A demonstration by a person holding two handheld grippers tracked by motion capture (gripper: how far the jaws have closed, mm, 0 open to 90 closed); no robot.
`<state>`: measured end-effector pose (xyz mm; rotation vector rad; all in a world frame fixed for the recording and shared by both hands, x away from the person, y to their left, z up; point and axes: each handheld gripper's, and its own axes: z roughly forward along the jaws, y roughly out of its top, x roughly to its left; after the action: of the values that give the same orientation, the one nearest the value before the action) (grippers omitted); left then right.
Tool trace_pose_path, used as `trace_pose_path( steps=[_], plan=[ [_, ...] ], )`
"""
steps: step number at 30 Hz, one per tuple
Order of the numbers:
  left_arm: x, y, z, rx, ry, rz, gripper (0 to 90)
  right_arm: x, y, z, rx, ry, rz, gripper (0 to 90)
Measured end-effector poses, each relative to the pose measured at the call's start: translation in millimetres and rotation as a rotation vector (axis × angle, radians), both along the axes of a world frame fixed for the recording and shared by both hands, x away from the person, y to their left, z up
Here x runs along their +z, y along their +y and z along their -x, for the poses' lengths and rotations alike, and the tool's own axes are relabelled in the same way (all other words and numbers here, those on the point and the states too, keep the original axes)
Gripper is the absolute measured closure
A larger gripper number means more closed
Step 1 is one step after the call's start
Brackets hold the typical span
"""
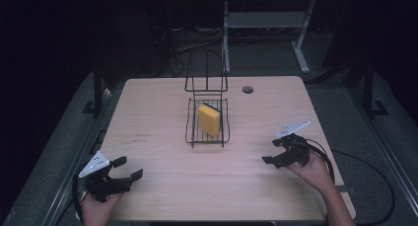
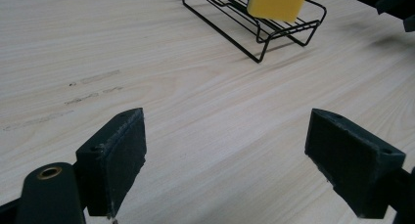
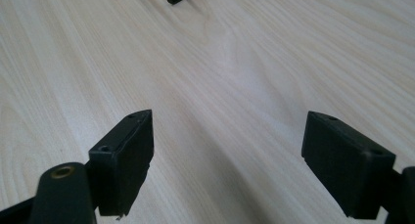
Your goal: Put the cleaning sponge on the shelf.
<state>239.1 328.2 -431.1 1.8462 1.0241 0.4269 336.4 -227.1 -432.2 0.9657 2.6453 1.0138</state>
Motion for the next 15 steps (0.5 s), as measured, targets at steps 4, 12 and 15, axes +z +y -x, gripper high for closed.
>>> trace_pose_path(
  steps=[4,12,15],
  plan=[
    [0.0,-0.2,-0.2,-0.003,0.000,-0.006,14.7,-3.2,-3.9,2.4,-0.010,0.005,-0.003,19.0],
    [-0.4,-0.4,-0.3,-0.002,0.001,-0.004,14.7,-6.4,-8.1,8.0,-0.017,0.004,-0.008,19.1],
    [-0.5,-0.4,-0.4,-0.002,0.001,-0.005,14.7,-7.1,-9.8,10.5,-0.021,0.002,-0.008,19.1]
  ],
)
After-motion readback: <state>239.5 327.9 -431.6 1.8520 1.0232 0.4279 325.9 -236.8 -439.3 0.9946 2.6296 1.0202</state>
